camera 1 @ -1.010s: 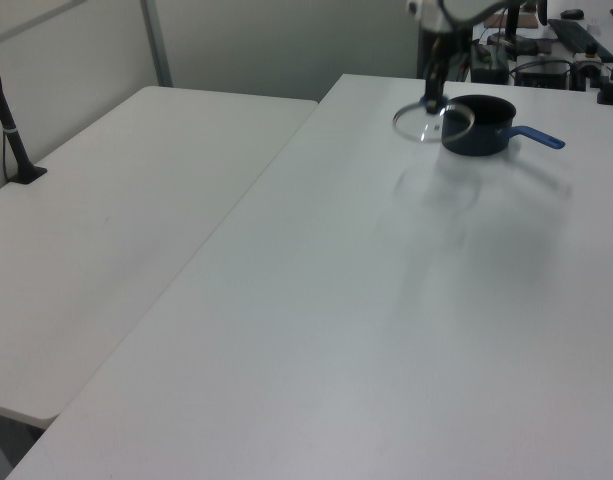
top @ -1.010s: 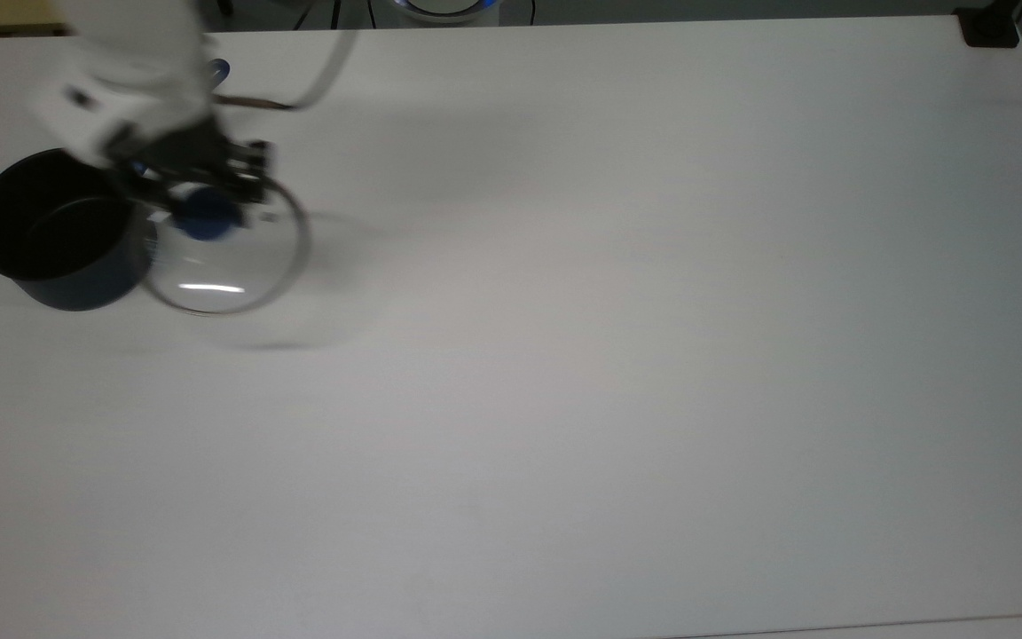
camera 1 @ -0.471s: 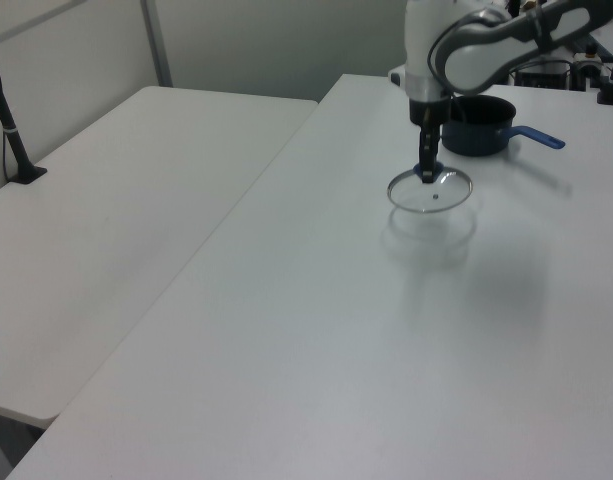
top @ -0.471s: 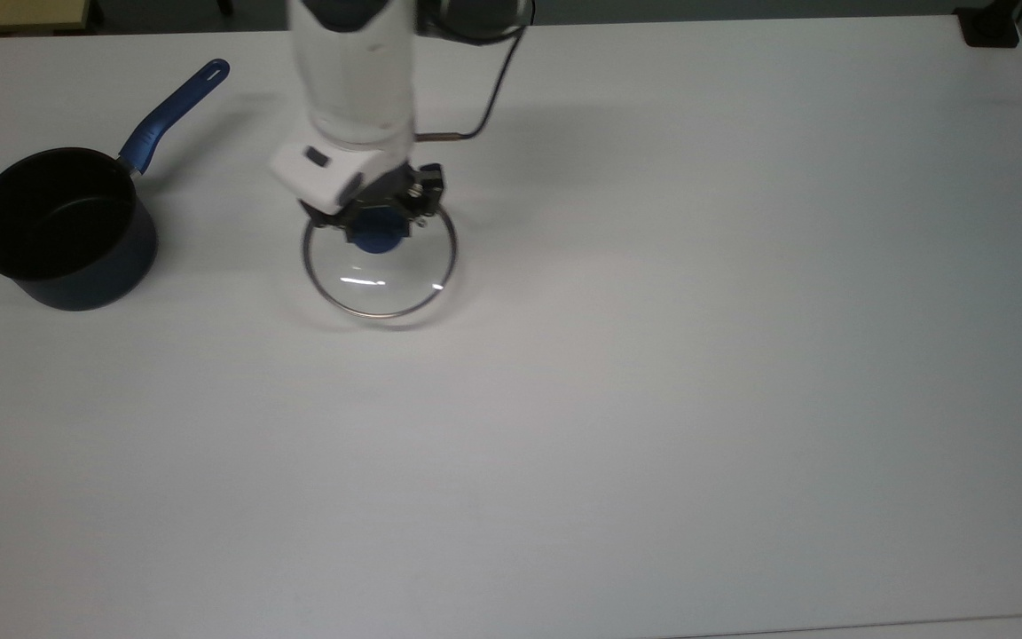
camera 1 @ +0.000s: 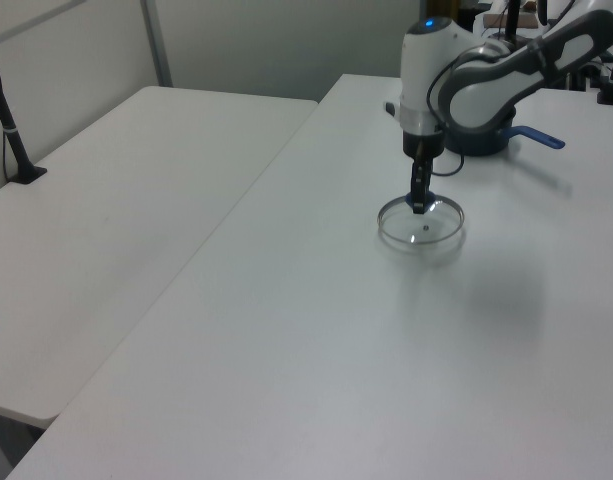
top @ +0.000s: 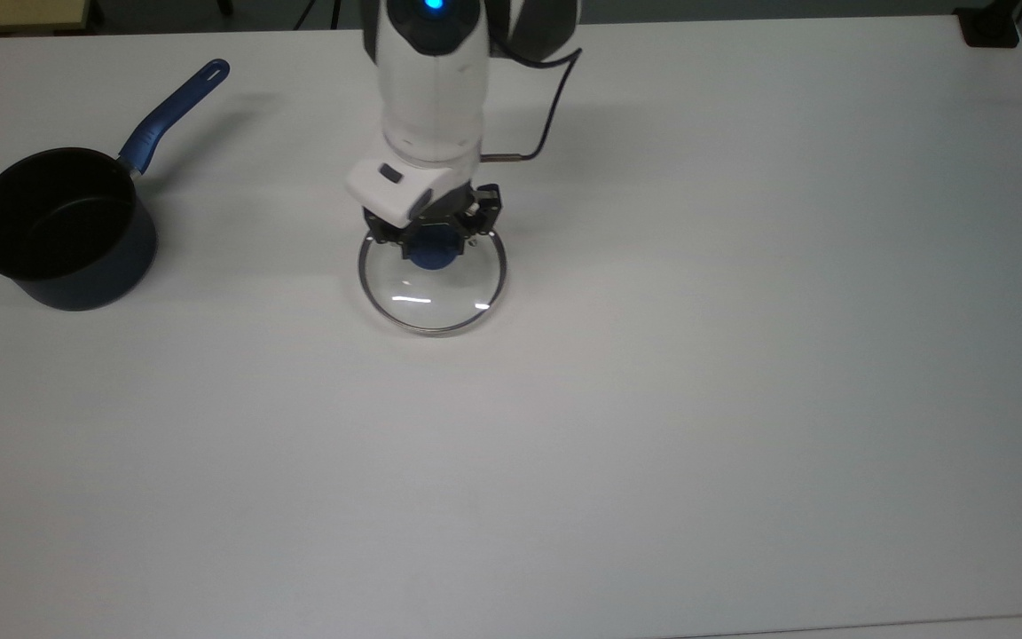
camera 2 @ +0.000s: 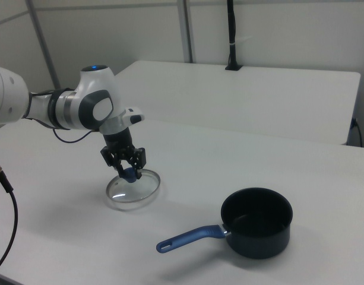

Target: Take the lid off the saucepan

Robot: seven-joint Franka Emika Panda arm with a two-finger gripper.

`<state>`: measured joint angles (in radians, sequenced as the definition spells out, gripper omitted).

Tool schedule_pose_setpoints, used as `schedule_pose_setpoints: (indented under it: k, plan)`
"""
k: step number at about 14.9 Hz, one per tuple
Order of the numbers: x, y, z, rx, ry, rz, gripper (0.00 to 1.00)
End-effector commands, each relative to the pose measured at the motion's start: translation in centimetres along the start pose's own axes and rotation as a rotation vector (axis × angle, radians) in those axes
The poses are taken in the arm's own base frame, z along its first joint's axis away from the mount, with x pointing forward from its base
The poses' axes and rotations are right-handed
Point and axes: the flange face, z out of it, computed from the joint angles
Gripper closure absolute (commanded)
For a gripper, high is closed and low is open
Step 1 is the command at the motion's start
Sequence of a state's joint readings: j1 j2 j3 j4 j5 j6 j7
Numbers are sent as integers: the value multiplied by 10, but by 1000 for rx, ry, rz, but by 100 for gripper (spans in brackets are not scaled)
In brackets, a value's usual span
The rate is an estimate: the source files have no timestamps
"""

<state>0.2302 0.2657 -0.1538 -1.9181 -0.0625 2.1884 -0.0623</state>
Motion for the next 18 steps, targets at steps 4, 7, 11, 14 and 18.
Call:
schedule_pose_setpoints:
  k: [4,7,11,14,18]
  plan:
    - [-9,-7,-52,13,-5,34,0]
    - [-26,-2,-101,14,-8,113,0]
    - [-47,7,-155,14,-26,137,0]
    - [-55,41,-179,8,-54,199,0]
    - [-61,59,-194,14,-29,233,0]
